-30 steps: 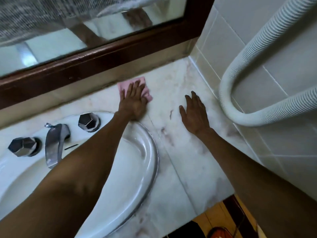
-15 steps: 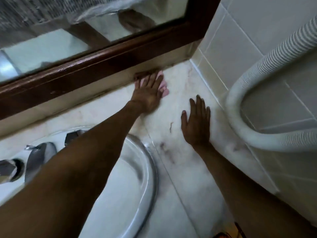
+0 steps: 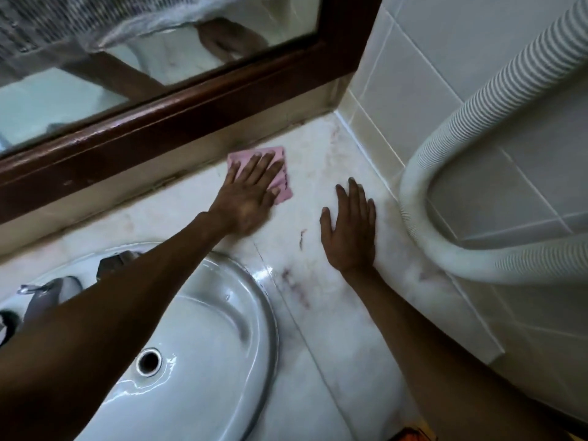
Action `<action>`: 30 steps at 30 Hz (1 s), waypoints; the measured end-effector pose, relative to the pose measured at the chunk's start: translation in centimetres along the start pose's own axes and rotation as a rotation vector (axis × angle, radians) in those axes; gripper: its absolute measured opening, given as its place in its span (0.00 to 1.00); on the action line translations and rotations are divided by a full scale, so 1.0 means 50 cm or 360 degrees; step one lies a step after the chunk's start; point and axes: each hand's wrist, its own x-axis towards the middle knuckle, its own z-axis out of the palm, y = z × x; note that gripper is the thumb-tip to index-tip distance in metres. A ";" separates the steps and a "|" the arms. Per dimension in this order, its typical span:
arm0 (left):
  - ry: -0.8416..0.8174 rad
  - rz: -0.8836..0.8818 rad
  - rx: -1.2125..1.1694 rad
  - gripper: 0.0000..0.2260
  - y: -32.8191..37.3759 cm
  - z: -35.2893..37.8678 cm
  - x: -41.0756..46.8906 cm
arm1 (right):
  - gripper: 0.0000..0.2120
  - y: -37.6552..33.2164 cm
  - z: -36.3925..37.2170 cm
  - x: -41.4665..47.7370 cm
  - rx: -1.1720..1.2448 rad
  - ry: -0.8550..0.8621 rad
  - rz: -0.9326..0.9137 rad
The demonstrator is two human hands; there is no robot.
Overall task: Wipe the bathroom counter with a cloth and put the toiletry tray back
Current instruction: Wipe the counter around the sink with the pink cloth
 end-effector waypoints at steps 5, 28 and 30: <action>0.0001 -0.0117 -0.0055 0.27 0.057 -0.007 0.114 | 0.24 0.002 0.011 -0.003 -0.0010 0.0060 0.0013; 0.0000 0.0296 -0.0044 0.25 0.187 0.017 0.228 | 0.23 0.001 0.010 0.003 0.0153 0.0065 0.0050; -0.0022 0.0469 -0.0035 0.25 0.171 0.017 0.213 | 0.23 0.002 0.010 0.003 0.0136 0.0072 0.0051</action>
